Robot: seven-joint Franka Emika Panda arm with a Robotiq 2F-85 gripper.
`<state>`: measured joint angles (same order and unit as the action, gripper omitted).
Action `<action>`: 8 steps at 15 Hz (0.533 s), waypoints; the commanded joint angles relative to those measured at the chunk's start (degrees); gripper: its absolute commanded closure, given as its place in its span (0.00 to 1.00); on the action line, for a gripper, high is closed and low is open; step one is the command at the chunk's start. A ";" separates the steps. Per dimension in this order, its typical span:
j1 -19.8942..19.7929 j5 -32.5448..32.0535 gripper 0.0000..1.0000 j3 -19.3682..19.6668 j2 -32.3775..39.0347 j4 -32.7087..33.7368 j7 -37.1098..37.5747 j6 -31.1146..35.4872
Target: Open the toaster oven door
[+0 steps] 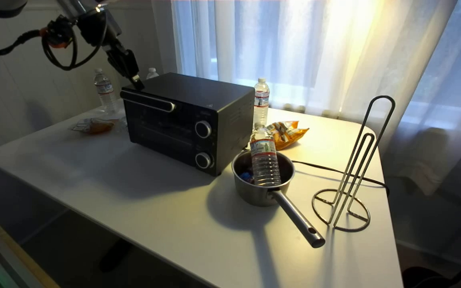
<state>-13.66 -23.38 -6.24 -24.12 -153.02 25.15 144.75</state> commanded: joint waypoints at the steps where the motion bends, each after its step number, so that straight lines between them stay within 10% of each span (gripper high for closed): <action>1: -1.75 -3.50 1.00 -2.13 -0.20 -1.57 4.47 2.25; 8: -2.97 -6.31 1.00 -4.05 -0.24 -1.85 10.11 3.10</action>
<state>-14.90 -26.82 -8.85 -24.12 -153.96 31.76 145.80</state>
